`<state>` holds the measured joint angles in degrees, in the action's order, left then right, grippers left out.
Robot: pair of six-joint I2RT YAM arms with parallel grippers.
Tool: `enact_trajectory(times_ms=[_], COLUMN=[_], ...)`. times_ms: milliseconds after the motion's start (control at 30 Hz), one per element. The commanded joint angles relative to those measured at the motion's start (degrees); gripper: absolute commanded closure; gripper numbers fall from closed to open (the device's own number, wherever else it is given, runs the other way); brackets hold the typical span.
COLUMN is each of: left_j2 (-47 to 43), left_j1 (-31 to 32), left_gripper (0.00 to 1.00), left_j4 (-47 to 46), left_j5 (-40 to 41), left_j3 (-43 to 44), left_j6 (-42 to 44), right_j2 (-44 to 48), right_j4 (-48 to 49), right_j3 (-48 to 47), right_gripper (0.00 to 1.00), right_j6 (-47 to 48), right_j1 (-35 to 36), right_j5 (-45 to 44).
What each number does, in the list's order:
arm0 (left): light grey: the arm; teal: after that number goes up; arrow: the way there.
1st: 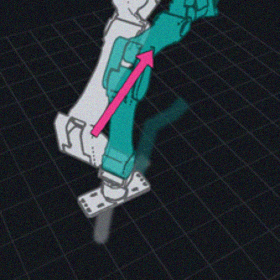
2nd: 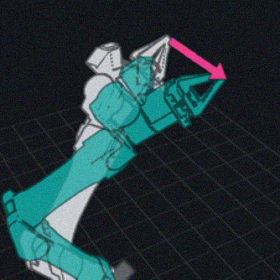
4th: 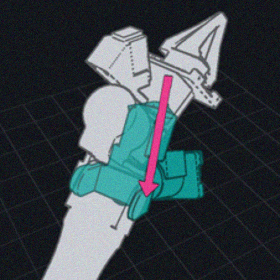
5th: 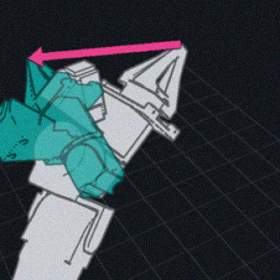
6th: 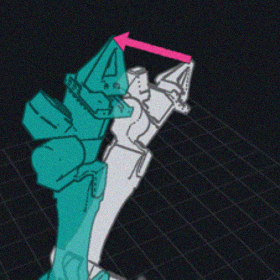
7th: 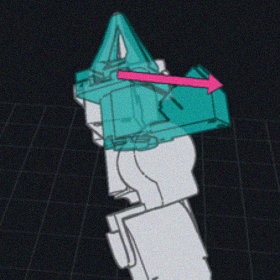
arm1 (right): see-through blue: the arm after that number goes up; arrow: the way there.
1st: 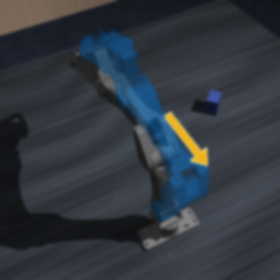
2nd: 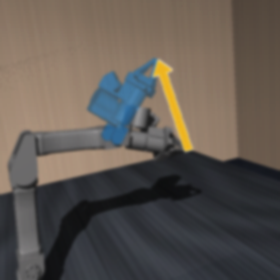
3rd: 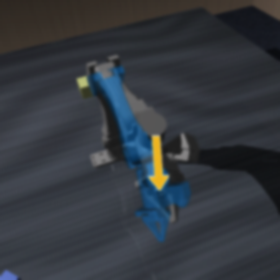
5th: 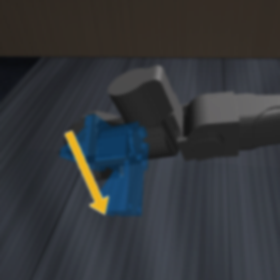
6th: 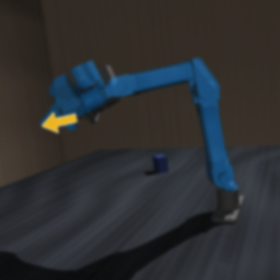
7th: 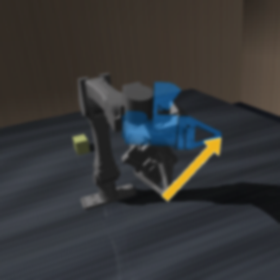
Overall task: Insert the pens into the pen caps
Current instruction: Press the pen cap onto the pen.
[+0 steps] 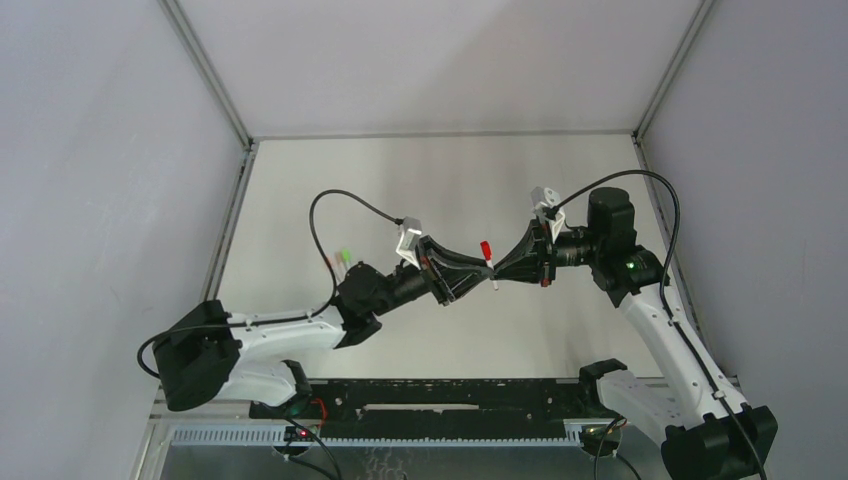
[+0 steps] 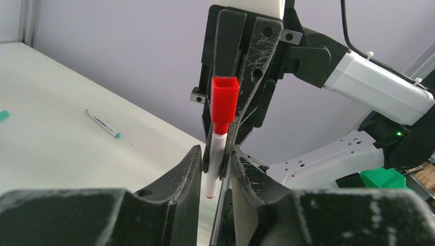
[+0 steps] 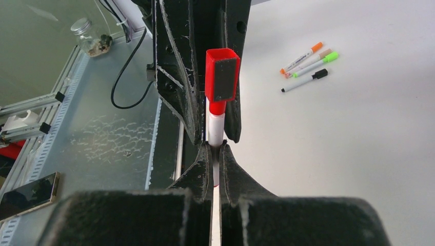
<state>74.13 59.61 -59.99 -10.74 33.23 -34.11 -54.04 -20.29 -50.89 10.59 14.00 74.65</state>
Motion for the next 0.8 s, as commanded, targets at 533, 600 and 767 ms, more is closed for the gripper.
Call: enact_trajectory(times_ms=[533, 600, 767], left_j2=[2.76, 2.75, 2.09], left_j1=[0.33, 0.33, 0.50], left_gripper=[0.95, 1.00, 1.00], left_j4=[-6.37, -6.35, -6.61], left_j5=[-2.35, -2.53, -0.92], left_j3=[4.72, 4.80, 4.31], left_j6=[-1.93, -1.92, -1.76], right_j2=[-0.10, -0.10, -0.32], right_j4=[1.10, 1.13, 0.79], right_j3=[-0.35, -0.36, -0.35], right_gripper=[1.00, 1.00, 0.95], right_j6=[1.22, 1.27, 1.34], right_j1=[0.59, 0.67, 0.68], right_j5=[1.16, 1.26, 1.12])
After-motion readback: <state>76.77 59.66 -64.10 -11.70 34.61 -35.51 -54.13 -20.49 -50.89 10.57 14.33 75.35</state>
